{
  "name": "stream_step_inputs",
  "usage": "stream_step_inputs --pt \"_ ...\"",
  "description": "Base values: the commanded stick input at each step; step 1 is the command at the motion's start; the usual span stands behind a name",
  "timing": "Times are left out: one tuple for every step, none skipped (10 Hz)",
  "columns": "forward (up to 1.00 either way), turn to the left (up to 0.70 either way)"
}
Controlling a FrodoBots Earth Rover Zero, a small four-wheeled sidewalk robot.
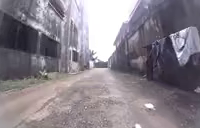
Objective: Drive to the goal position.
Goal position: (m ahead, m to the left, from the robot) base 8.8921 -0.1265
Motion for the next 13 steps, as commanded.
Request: stream_step_inputs --pt "0.30 0.00" --pt "0.30 0.00" --pt "0.30 0.00" --pt "0.30 0.00" --pt "0.30 0.00" --pt "0.30 0.00" --pt "0.30 0.00" --pt "0.30 0.00" --pt "0.30 0.00" --pt "0.30 0.00" --pt "0.30 0.00" --pt "0.30 0.00" --pt "0.30 0.00"
